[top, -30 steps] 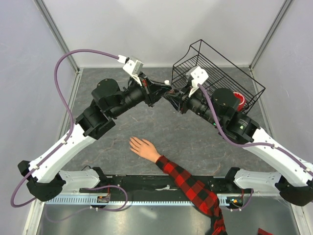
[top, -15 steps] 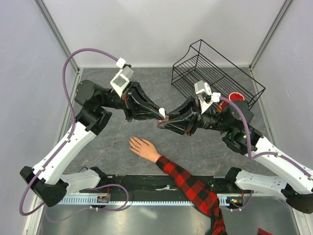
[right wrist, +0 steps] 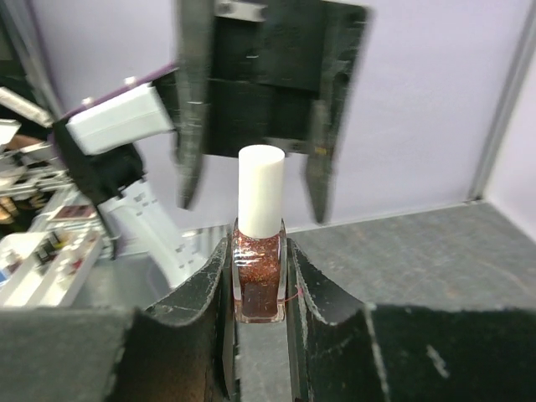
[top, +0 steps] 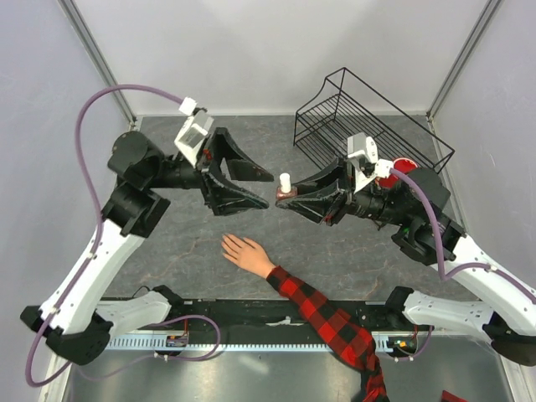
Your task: Paint the nails
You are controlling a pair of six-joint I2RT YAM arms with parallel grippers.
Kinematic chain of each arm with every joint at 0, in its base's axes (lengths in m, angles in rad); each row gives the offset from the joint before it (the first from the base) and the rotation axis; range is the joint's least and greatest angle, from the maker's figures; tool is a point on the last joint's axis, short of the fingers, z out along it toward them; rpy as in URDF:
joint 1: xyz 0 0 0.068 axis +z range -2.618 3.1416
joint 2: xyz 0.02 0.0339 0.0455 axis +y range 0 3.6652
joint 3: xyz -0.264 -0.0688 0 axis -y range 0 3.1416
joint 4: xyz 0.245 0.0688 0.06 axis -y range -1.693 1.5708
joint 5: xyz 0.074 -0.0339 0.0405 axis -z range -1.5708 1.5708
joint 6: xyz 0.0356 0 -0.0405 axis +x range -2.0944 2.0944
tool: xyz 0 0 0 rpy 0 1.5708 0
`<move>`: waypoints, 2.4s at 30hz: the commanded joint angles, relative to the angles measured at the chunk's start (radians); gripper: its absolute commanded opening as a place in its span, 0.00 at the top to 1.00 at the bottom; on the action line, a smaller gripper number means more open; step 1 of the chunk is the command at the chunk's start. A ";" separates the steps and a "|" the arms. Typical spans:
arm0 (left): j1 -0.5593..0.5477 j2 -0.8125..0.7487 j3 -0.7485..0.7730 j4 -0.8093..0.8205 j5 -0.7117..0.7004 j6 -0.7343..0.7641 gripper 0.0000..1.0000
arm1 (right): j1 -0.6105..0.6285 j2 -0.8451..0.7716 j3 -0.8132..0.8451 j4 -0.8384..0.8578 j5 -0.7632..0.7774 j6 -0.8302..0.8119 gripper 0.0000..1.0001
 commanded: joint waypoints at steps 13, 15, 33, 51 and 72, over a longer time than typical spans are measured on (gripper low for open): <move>-0.001 -0.077 0.031 -0.178 -0.701 0.043 0.48 | 0.004 0.167 0.211 -0.258 0.577 -0.174 1.00; -0.002 -0.049 0.040 -0.178 -0.707 0.029 0.51 | 0.004 0.180 0.214 -0.262 0.605 -0.180 1.00; -0.191 0.038 0.071 -0.180 -0.945 0.098 0.45 | 0.007 0.189 0.208 -0.239 0.577 -0.175 1.00; -0.188 0.115 0.102 -0.153 -0.729 0.116 0.98 | 0.018 0.145 0.185 -0.192 0.515 -0.162 1.00; -0.074 0.134 0.186 -0.096 0.011 0.051 0.38 | 0.018 0.013 0.082 0.039 -0.125 -0.017 1.00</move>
